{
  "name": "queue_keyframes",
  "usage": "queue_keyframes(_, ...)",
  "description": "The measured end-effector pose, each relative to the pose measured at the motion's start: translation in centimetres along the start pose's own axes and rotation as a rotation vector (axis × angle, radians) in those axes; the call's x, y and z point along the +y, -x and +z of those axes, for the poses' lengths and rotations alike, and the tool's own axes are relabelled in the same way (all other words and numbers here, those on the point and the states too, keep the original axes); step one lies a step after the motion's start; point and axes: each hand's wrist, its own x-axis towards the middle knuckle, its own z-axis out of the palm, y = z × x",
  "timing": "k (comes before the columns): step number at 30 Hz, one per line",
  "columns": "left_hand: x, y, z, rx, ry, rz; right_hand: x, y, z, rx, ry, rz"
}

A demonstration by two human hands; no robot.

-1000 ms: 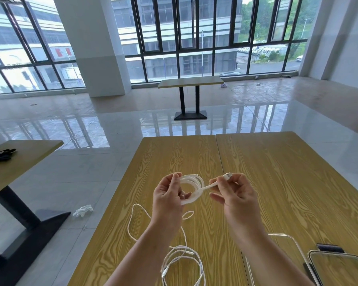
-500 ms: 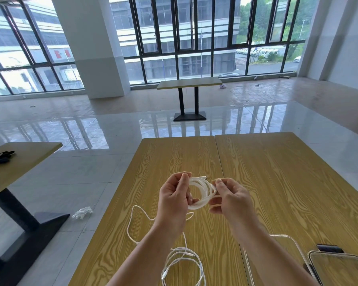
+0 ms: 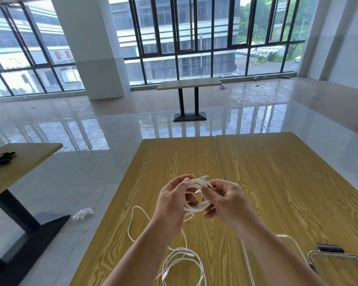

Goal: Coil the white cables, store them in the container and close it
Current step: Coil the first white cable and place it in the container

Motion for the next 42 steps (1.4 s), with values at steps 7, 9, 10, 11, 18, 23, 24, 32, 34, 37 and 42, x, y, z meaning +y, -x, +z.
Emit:
queue_keyframes(7,0.2,-0.4,-0.5,0.008,0.142,-0.127,0.0,0.0,-0.1,0.019,0.065,0.025)
queue_keyframes(9,0.3,-0.6,-0.6,-0.002,0.174,-0.171,0.1,-0.1,-0.1,0.019,0.093,0.026)
queue_keyframes(10,0.4,-0.7,-0.7,-0.007,0.193,-0.200,0.2,-0.2,-0.2,0.019,0.104,0.022)
queue_keyframes(11,0.4,-0.8,-0.8,-0.015,0.212,-0.229,0.2,-0.2,-0.2,0.018,0.113,0.017)
queue_keyframes(18,0.1,-1.1,-1.5,-0.083,0.261,-0.249,0.3,-0.2,-0.5,-0.011,0.132,0.061)
queue_keyframes(23,0.2,-0.4,-1.5,-0.113,0.185,-0.154,0.2,-0.5,-0.6,-0.005,0.072,0.129)
queue_keyframes(24,0.3,-0.3,-1.5,-0.136,0.157,-0.136,0.2,-0.6,-0.6,-0.005,0.066,0.137)
queue_keyframes(32,0.4,0.0,-2.3,-0.182,-0.074,-0.067,-0.3,-0.5,-0.8,-0.013,0.041,0.150)
queue_keyframes(34,0.4,-0.2,-2.5,-0.171,-0.127,-0.049,-0.4,-0.5,-1.0,-0.010,0.024,0.138)
queue_keyframes(37,0.6,-0.3,-2.5,-0.179,-0.202,-0.008,-0.4,-0.4,-1.1,-0.034,0.001,0.120)
queue_keyframes(42,1.1,-0.5,-2.8,-0.212,-0.280,-0.009,-0.3,-0.3,-1.4,-0.098,-0.066,0.120)
